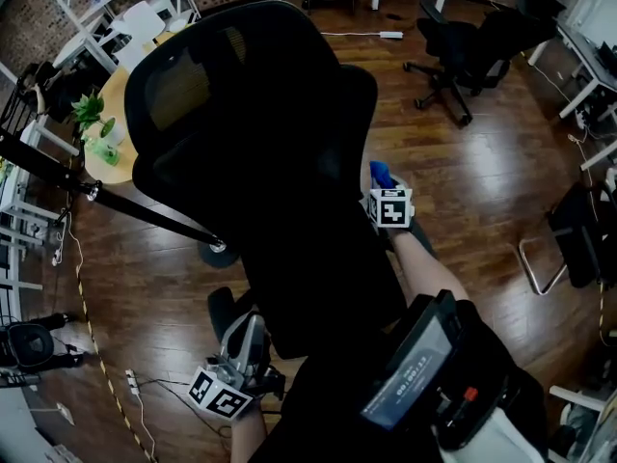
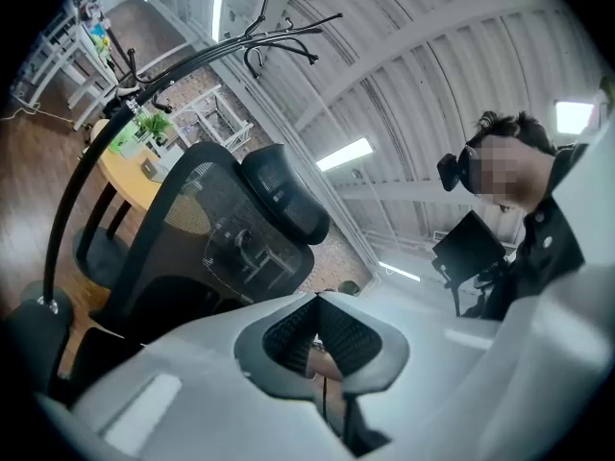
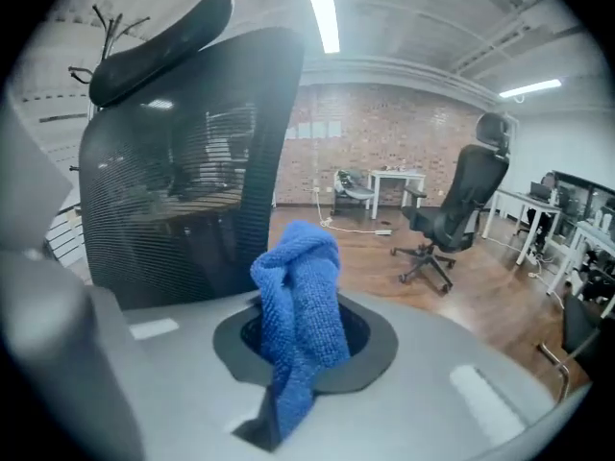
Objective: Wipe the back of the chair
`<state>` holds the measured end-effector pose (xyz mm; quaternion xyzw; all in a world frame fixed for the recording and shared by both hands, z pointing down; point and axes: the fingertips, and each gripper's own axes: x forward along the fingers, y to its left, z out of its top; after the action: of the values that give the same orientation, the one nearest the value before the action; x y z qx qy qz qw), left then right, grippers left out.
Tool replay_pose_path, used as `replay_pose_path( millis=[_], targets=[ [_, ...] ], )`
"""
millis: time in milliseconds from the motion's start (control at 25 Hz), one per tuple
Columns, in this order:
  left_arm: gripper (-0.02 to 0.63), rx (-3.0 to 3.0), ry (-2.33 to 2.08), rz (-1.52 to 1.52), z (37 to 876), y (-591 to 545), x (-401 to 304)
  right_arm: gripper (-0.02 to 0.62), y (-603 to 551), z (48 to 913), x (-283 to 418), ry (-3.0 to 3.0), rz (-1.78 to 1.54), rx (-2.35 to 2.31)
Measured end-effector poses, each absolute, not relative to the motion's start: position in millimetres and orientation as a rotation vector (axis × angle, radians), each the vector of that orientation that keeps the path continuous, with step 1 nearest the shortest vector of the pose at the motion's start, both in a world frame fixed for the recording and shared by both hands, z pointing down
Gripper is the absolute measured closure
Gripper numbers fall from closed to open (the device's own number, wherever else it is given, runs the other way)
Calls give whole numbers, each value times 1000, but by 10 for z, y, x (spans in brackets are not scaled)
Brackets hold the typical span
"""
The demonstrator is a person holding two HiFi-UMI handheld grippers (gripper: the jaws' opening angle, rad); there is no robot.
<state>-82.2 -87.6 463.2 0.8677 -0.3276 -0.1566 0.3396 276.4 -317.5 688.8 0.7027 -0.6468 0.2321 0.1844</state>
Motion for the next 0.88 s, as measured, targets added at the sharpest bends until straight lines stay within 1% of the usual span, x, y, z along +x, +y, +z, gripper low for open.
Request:
replay_pose_path(
  millis=[160,280,400,520,720,880],
  targets=[
    [600,2251,-871,-429,4600,-845,-916,563,-3097,6852,2850,-1730,638,2071],
    [600,2226,-918,-443,4599,-794,-1062,563,-3117,7051,2603,-1752,716,2001],
    [600,2191,-986,-445,4627,-708,-1263,563,-3194,7245,2162,-1787,741,1916],
    [600,2154,-1067,-452,4676,-615,-1544,563,-3264,7403,1709,-1797,782,1929],
    [600,2080,-1241,-504,4651,-321,-2031,563,-3210,7618,477,-1940,829,1658],
    [600,2027,-1350,-526,4658,-77,-2347,563,-3172,7693,-200,-1986,909,1564]
  ],
)
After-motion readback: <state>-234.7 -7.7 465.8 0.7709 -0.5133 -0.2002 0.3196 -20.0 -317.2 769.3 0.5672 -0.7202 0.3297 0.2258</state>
